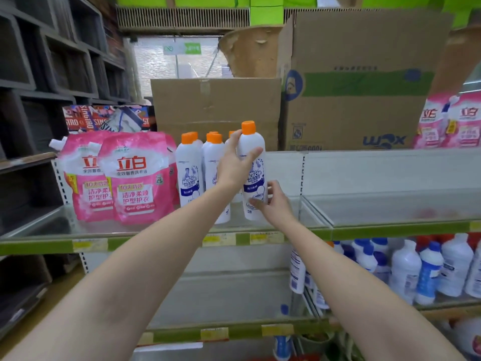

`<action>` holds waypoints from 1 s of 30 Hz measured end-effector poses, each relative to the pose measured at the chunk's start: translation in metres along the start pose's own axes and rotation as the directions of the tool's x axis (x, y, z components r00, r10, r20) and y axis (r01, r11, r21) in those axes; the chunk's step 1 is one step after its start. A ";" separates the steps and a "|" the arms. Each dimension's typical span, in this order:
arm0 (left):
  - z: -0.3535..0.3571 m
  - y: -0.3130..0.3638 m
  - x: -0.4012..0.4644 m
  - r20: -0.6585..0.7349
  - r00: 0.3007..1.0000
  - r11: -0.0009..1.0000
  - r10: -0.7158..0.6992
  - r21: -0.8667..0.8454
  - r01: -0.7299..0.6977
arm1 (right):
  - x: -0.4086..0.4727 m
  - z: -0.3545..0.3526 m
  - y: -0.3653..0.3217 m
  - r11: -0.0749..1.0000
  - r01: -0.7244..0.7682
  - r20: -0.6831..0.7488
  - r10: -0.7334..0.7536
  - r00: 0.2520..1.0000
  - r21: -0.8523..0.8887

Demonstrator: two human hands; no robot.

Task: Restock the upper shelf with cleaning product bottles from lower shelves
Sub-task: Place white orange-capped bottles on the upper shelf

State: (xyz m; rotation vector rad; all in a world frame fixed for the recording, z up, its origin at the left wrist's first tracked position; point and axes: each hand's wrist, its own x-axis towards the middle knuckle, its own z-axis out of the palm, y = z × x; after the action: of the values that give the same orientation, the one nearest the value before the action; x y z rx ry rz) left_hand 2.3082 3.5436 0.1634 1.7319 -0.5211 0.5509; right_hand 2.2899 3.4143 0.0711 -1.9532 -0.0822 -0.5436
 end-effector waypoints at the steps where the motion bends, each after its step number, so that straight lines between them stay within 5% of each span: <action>1: 0.002 -0.005 0.009 0.019 1.000 0.998 0.014 0.062 -0.015 | 0.009 0.002 0.007 1.000 -0.009 0.010 0.009 1.000 -0.016; 8: 0.019 -0.040 0.070 0.066 0.997 0.913 0.045 0.403 -0.068 | 0.056 0.026 0.049 0.998 -0.065 0.083 0.065 0.994 -0.006; 13: 0.042 -0.062 0.083 -0.055 0.998 0.944 -0.005 0.330 0.023 | 0.091 0.039 0.055 0.993 -0.076 0.125 0.087 0.988 -0.090; 20: 0.060 -0.080 0.104 -0.199 0.979 0.807 0.032 0.583 0.093 | 0.127 0.053 0.054 0.968 -0.075 0.173 0.118 0.978 -0.239; 30: 0.071 -0.085 0.113 -0.171 0.979 0.737 -0.111 0.647 0.196 | 0.158 0.068 0.056 0.949 -0.110 0.218 0.179 0.959 -0.296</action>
State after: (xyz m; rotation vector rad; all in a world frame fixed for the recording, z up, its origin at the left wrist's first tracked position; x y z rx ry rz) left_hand 2.4551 3.4860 0.1536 2.3748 -0.0726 0.7777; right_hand 2.4704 3.4199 0.0649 -2.2771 -0.0144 -0.2240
